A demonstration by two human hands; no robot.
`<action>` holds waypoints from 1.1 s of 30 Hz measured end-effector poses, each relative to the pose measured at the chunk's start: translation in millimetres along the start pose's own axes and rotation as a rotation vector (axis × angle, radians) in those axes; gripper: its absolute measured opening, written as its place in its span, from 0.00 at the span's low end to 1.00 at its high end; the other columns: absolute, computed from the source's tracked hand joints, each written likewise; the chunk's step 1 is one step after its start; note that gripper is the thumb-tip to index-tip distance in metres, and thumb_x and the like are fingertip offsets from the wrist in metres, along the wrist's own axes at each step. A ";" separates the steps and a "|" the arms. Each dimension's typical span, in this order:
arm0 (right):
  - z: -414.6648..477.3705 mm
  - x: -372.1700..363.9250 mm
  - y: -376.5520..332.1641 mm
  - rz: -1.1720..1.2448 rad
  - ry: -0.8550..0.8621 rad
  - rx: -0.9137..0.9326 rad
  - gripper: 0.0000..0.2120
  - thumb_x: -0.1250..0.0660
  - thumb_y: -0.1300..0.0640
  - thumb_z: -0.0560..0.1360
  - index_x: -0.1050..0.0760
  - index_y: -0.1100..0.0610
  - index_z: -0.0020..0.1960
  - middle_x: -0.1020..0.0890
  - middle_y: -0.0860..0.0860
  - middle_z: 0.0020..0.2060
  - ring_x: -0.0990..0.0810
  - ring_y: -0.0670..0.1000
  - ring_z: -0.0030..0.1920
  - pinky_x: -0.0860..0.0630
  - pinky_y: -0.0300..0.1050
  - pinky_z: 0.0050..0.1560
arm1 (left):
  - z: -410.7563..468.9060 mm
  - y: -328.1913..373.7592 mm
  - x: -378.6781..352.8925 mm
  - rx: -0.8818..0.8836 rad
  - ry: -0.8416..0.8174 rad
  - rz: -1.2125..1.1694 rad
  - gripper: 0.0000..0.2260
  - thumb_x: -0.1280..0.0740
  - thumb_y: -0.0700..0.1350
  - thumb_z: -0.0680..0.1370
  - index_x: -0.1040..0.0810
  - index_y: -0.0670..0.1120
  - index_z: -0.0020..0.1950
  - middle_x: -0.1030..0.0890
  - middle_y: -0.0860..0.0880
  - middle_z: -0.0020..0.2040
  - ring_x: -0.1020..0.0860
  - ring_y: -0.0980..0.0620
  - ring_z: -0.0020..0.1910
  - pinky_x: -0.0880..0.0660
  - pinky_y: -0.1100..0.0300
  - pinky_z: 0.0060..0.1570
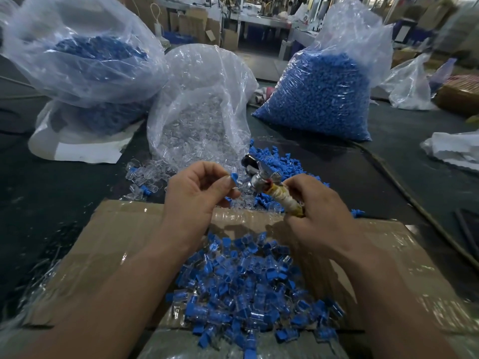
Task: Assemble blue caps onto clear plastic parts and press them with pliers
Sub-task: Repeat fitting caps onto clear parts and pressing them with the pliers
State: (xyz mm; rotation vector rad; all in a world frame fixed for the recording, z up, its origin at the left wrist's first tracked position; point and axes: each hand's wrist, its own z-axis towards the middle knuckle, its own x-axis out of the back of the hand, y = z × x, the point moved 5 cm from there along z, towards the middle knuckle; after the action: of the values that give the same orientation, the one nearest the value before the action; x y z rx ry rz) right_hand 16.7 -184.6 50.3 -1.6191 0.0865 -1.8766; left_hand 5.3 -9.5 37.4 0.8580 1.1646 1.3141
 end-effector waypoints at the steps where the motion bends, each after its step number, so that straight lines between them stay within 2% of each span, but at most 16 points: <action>1: 0.2 -1.2 -0.5 -0.005 -0.011 0.006 0.11 0.38 0.57 0.66 0.34 0.48 0.46 0.32 0.41 0.38 0.33 0.40 0.40 0.39 0.36 0.36 | -0.3 0.9 -0.6 -0.009 -0.004 0.005 0.06 0.35 0.33 0.72 0.25 0.43 0.40 0.19 0.51 0.31 0.20 0.57 0.31 0.24 0.67 0.33; 6: 1.1 -4.3 0.2 -0.025 -0.024 0.009 0.13 0.35 0.61 0.67 0.35 0.49 0.47 0.32 0.42 0.39 0.33 0.40 0.41 0.39 0.33 0.38 | -0.7 1.9 -1.1 -0.024 -0.001 0.013 0.06 0.35 0.33 0.73 0.25 0.43 0.40 0.19 0.51 0.31 0.21 0.58 0.31 0.24 0.67 0.32; 18: -0.2 -7.3 0.8 -0.036 -0.076 0.004 0.14 0.33 0.57 0.67 0.35 0.48 0.48 0.33 0.40 0.40 0.34 0.39 0.42 0.39 0.35 0.39 | -1.8 4.7 -3.8 -0.040 -0.025 0.077 0.06 0.35 0.33 0.73 0.25 0.43 0.40 0.19 0.53 0.32 0.21 0.59 0.31 0.25 0.68 0.32; 22: -0.6 -6.9 -1.7 -0.070 -0.092 0.023 0.14 0.34 0.59 0.68 0.37 0.46 0.45 0.34 0.40 0.37 0.35 0.38 0.38 0.42 0.33 0.36 | -2.5 5.2 -4.6 -0.034 -0.030 0.091 0.07 0.35 0.32 0.72 0.25 0.43 0.39 0.20 0.54 0.31 0.22 0.60 0.31 0.24 0.67 0.32; 24: 0.0 -6.0 -2.6 -0.079 -0.094 0.020 0.16 0.33 0.59 0.68 0.38 0.44 0.40 0.33 0.40 0.36 0.35 0.38 0.37 0.43 0.35 0.35 | -3.2 5.5 -5.0 -0.036 -0.034 0.112 0.07 0.35 0.32 0.73 0.25 0.43 0.39 0.20 0.54 0.31 0.22 0.60 0.30 0.24 0.67 0.32; 27: 1.2 -4.9 -3.3 -0.047 -0.078 0.004 0.18 0.31 0.61 0.66 0.39 0.45 0.35 0.31 0.42 0.33 0.34 0.40 0.35 0.41 0.39 0.33 | -4.3 6.3 -5.4 -0.046 -0.025 0.133 0.08 0.35 0.31 0.73 0.25 0.44 0.39 0.20 0.55 0.30 0.22 0.61 0.30 0.24 0.68 0.33; 33: 1.4 -6.4 -2.7 -0.008 -0.061 -0.030 0.16 0.32 0.62 0.64 0.37 0.47 0.34 0.30 0.43 0.31 0.32 0.44 0.34 0.36 0.43 0.33 | -4.8 6.9 -5.6 -0.063 -0.011 0.165 0.09 0.35 0.31 0.73 0.25 0.44 0.38 0.20 0.56 0.30 0.22 0.61 0.29 0.25 0.70 0.32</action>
State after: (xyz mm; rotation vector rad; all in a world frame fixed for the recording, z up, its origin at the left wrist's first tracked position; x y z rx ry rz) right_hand 17.0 -178.7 46.3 -1.6976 0.0825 -1.8382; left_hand -0.5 -15.0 43.7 0.9299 1.0565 1.4709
